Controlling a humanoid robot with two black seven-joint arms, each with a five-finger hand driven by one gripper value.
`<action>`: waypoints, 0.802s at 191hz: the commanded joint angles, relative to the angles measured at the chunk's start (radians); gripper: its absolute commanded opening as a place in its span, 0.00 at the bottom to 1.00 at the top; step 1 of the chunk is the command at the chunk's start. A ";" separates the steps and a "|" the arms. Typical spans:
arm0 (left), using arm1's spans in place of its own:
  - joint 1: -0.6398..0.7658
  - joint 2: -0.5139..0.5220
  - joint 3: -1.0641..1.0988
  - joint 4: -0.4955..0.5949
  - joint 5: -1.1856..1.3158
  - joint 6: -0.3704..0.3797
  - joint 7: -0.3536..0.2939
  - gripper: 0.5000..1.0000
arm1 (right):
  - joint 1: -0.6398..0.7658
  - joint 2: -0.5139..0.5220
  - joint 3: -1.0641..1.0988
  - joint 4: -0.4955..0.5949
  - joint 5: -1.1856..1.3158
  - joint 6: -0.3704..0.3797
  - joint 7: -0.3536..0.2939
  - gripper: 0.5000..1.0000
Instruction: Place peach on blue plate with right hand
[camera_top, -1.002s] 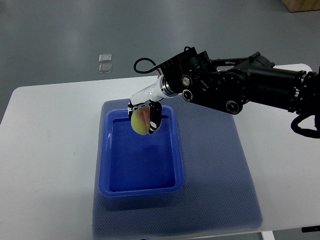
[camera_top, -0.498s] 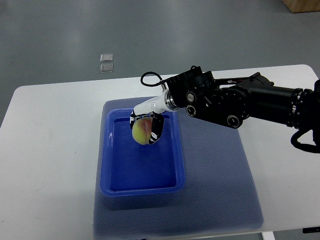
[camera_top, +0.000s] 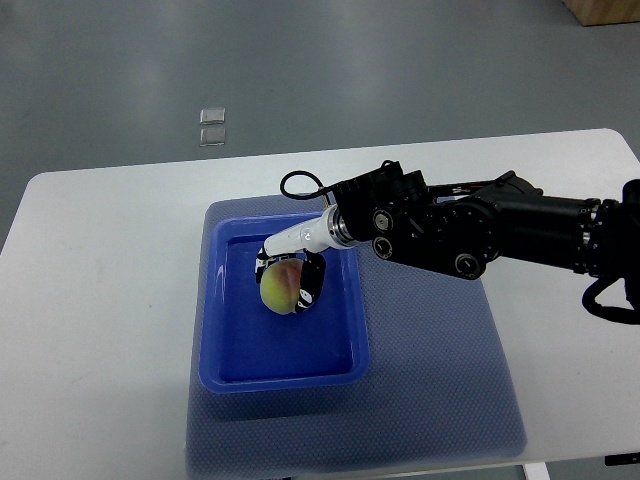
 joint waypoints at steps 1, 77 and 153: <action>0.000 0.000 0.000 0.000 0.000 0.000 0.000 1.00 | 0.002 0.000 0.000 0.000 0.000 0.005 -0.001 0.83; 0.001 0.000 0.000 0.000 0.000 0.000 0.000 1.00 | 0.085 0.000 0.166 -0.008 0.021 0.051 -0.001 0.86; 0.000 0.000 0.000 -0.012 0.002 0.000 0.000 1.00 | -0.232 -0.207 0.739 -0.009 0.155 -0.053 0.003 0.87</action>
